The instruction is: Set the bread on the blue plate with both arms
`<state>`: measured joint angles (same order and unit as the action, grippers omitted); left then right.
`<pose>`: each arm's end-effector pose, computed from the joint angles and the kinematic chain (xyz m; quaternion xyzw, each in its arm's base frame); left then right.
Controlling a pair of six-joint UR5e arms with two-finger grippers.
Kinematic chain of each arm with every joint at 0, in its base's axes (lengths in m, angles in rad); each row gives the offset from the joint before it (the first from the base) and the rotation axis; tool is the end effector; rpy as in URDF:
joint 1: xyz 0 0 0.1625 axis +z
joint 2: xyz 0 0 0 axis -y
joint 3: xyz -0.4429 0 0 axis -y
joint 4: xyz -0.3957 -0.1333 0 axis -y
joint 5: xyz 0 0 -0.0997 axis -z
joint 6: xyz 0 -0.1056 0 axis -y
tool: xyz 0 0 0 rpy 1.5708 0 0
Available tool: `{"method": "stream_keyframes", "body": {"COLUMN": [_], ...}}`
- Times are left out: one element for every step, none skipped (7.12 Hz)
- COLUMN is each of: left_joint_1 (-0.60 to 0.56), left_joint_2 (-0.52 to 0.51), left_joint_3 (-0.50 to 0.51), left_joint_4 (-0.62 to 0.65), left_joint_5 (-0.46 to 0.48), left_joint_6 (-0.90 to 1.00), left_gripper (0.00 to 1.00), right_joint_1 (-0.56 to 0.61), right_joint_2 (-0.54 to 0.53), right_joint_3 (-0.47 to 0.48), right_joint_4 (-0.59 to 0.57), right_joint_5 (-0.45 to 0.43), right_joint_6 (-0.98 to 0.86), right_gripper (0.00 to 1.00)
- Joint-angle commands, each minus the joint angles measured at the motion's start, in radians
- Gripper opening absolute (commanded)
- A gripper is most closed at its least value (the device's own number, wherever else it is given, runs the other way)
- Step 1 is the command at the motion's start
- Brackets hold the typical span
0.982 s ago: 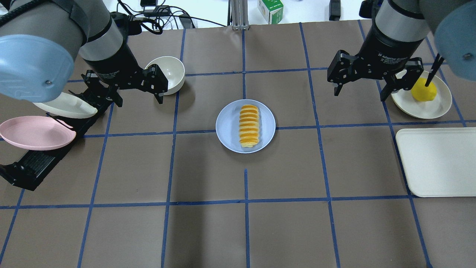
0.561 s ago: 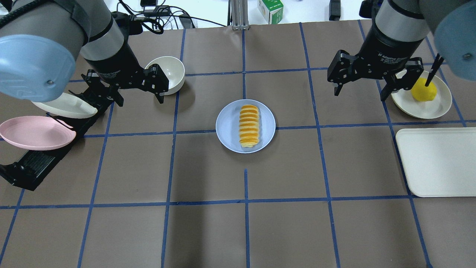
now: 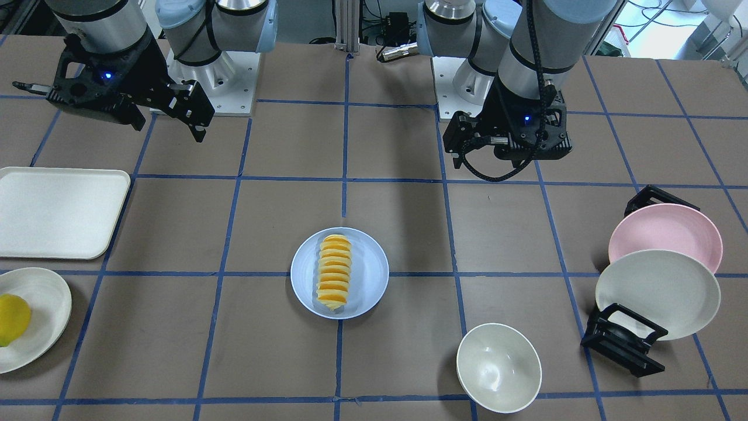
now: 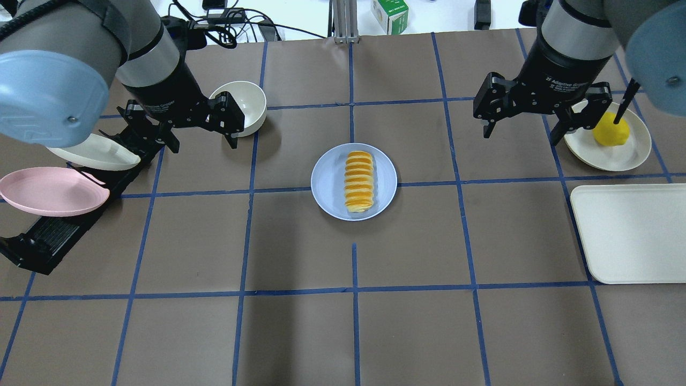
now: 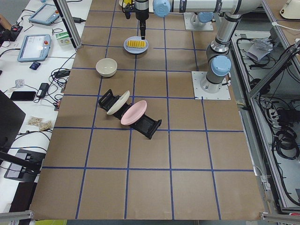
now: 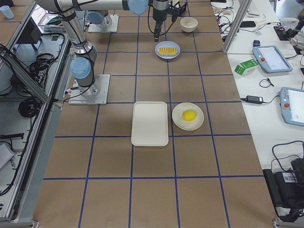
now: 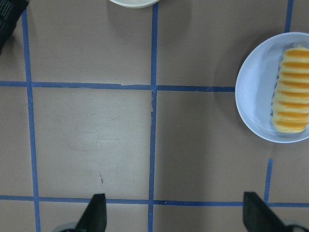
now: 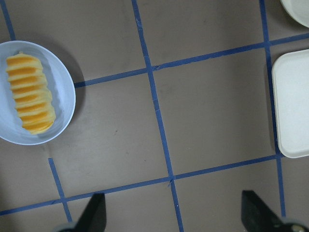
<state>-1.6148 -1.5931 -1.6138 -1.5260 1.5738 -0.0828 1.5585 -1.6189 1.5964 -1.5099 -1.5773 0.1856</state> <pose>-0.1549 -0.4959 0.4718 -0.0194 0.9998 0.0101 0.0021 0.1268 -0.4715 0.5044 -0.0987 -0.9949 -0.0188 0.0049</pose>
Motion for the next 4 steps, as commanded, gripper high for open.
{"method": "stream_keyframes", "body": {"left_joint_1": [-0.001,-0.001,-0.001,-0.001], "left_joint_2": [0.004,0.004,0.004,0.004], "left_joint_3": [0.000,0.000,-0.001,-0.002], "left_joint_4": [-0.002,0.000,-0.003,-0.002], "left_joint_5": [0.003,0.005,0.005,0.003], "left_joint_6": [0.000,0.000,0.000,0.000], "left_gripper": [1.00,1.00,1.00,1.00], "right_joint_1": [0.000,0.000,0.000,0.000], "right_joint_2": [0.001,-0.001,-0.001,-0.001], "right_joint_3": [0.002,0.000,0.000,0.000], "right_joint_4": [-0.001,-0.001,-0.001,-0.001], "right_joint_5": [-0.001,-0.001,-0.001,0.003], "right_joint_6": [0.000,0.000,0.000,0.000], "right_gripper": [1.00,1.00,1.00,1.00]}}
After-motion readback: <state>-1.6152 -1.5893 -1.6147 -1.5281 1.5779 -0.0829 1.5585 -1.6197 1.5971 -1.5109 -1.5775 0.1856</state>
